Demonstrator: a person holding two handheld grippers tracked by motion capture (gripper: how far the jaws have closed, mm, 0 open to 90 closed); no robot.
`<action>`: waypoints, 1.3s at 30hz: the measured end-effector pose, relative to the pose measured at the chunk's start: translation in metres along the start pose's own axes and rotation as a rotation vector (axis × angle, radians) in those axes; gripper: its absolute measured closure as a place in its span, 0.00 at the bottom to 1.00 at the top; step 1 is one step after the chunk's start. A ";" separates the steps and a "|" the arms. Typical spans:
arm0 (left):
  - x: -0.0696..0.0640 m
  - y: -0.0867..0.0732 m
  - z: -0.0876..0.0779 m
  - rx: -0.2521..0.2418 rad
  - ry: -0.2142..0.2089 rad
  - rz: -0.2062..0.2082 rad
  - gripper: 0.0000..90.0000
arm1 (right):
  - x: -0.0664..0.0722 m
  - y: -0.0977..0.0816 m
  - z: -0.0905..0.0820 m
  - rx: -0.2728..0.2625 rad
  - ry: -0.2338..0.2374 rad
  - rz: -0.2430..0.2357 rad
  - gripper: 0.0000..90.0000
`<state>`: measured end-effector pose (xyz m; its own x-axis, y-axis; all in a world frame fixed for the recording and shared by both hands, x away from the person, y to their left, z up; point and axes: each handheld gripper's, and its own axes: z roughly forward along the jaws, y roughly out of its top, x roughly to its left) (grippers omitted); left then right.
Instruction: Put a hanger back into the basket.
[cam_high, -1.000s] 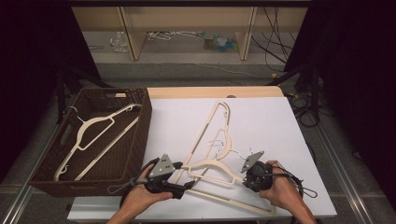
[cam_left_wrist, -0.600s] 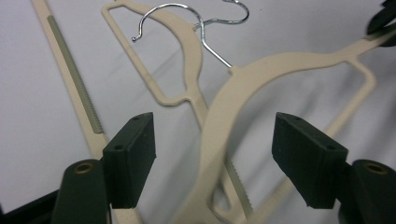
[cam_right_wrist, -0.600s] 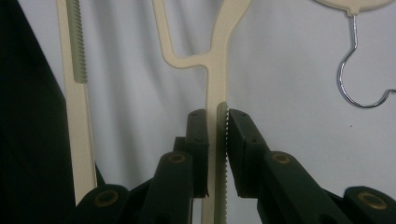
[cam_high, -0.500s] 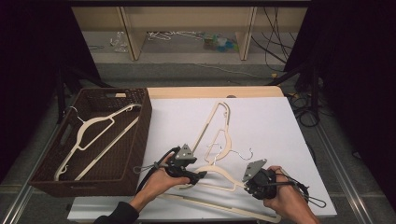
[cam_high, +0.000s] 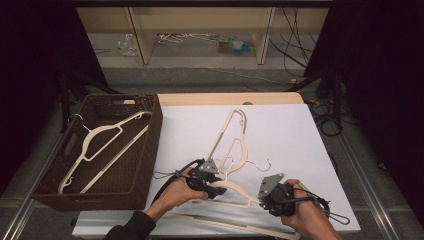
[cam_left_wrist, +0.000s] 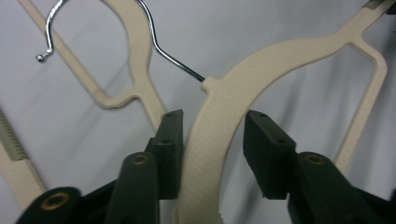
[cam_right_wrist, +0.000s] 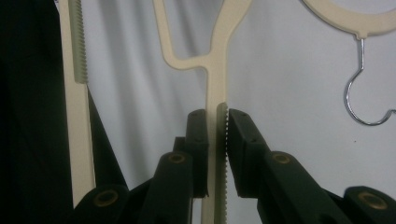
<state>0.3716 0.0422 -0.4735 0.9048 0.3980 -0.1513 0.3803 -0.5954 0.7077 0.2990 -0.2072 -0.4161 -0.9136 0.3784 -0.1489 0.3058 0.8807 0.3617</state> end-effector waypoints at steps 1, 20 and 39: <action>0.001 0.001 -0.005 -0.013 -0.019 -0.004 0.69 | 0.000 -0.001 0.000 -0.004 0.001 -0.005 0.88; -0.024 0.019 -0.064 -0.042 -0.152 0.065 0.89 | -0.009 -0.014 -0.016 -0.176 -0.003 0.088 0.66; 0.009 0.020 -0.125 -0.227 0.029 -0.133 0.95 | -0.017 -0.037 -0.020 -0.421 -0.098 0.336 0.43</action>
<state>0.3635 0.1210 -0.3747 0.8425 0.4840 -0.2365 0.4404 -0.3660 0.8198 0.2980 -0.2522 -0.4089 -0.7487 0.6617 -0.0394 0.4243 0.5241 0.7384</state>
